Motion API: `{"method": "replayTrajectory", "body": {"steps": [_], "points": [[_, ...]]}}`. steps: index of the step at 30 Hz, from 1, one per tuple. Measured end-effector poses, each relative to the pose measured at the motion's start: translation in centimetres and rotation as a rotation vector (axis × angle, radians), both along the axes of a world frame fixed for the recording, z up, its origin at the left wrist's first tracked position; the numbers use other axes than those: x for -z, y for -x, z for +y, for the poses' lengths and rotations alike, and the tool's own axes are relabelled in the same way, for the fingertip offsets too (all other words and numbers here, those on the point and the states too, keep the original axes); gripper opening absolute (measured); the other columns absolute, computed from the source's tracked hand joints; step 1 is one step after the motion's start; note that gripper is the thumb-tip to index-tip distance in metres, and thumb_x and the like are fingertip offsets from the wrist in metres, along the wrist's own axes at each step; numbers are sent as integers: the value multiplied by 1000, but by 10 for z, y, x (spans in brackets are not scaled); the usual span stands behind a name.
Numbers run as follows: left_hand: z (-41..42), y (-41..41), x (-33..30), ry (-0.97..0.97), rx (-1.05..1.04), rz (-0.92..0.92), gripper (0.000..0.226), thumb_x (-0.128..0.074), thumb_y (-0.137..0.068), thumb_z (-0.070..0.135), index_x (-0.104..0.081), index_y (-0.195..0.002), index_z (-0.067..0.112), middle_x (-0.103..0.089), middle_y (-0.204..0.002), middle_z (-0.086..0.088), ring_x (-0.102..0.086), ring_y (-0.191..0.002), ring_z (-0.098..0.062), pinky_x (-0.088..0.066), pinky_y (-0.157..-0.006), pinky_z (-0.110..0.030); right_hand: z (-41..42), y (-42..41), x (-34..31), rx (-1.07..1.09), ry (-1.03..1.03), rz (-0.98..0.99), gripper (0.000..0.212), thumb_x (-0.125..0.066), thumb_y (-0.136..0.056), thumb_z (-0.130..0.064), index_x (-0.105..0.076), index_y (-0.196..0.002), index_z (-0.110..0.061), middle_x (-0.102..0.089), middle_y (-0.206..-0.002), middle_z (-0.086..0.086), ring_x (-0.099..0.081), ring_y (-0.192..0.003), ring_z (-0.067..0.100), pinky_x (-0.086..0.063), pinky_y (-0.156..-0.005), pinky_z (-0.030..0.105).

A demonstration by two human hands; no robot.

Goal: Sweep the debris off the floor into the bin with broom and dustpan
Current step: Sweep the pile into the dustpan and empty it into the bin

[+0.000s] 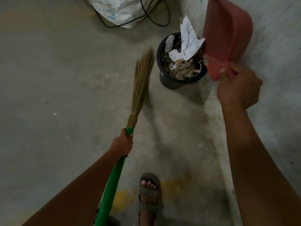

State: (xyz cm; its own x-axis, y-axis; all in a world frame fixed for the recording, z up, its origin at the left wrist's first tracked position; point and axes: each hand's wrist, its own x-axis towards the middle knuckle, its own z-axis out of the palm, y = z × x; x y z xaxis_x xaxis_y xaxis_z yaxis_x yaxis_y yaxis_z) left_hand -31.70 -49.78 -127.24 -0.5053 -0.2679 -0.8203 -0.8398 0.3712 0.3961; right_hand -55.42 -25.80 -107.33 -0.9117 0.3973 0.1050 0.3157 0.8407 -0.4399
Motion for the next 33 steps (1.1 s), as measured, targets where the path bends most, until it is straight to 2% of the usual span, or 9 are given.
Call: {"method": "replayTrajectory", "body": {"steps": [6,9,12,19,24,29,33], "points": [[-4,-1,2,21,34,-6,44,-38,-111,43,-34,-147,19,-67,-100,-20,-66,-61,-26,-53,-44,-30,-8,-4,-2,-78,-39,43,36,-70,-97,-44,-72,-132,-38,-76,-122,-7,-71,-111,22,-49,-83,33],[-3,-1,1,16,39,-17,44,-38,-112,43,-33,-148,19,-66,-101,-21,-66,-63,-26,-53,-44,-29,-9,-4,-7,-110,-56,55,37,-71,-96,-45,-72,-132,-38,-77,-120,-7,-72,-108,22,-53,-83,35],[-1,-2,1,19,43,-21,47,-38,-111,44,-31,-151,20,-66,-101,-20,-67,-63,-25,-51,-43,-27,-8,-5,-22,-115,-97,59,35,-72,-97,-45,-73,-131,-38,-76,-122,-7,-71,-110,21,-48,-80,32],[-2,-3,1,7,40,-26,45,-39,-112,42,-32,-150,18,-66,-101,-21,-65,-60,-23,-50,-43,-26,-14,-1,-47,-117,-69,169,35,-70,-97,-45,-72,-130,-33,-76,-117,-14,-61,-96,2,-47,-80,27],[-2,-3,3,1,45,-29,46,-38,-112,43,-31,-150,19,-65,-102,-19,-67,-63,-24,-51,-44,-26,-33,14,-29,-222,-73,187,36,-64,-100,-47,-72,-132,-32,-76,-120,-12,-68,-102,6,-42,-81,21],[1,-4,7,1,55,-40,44,-38,-112,43,-30,-149,20,-65,-100,-19,-66,-63,-24,-52,-43,-27,-41,35,3,-278,-231,13,31,-63,-104,-41,-71,-132,-28,-73,-128,4,-67,-119,31,-51,-94,40],[5,-6,10,-11,48,-45,48,-38,-112,43,-27,-153,21,-65,-101,-18,-67,-64,-24,-52,-44,-26,-39,40,23,-270,-253,-103,31,-64,-104,-37,-69,-134,-27,-70,-131,10,-64,-122,36,-51,-95,42]]}}
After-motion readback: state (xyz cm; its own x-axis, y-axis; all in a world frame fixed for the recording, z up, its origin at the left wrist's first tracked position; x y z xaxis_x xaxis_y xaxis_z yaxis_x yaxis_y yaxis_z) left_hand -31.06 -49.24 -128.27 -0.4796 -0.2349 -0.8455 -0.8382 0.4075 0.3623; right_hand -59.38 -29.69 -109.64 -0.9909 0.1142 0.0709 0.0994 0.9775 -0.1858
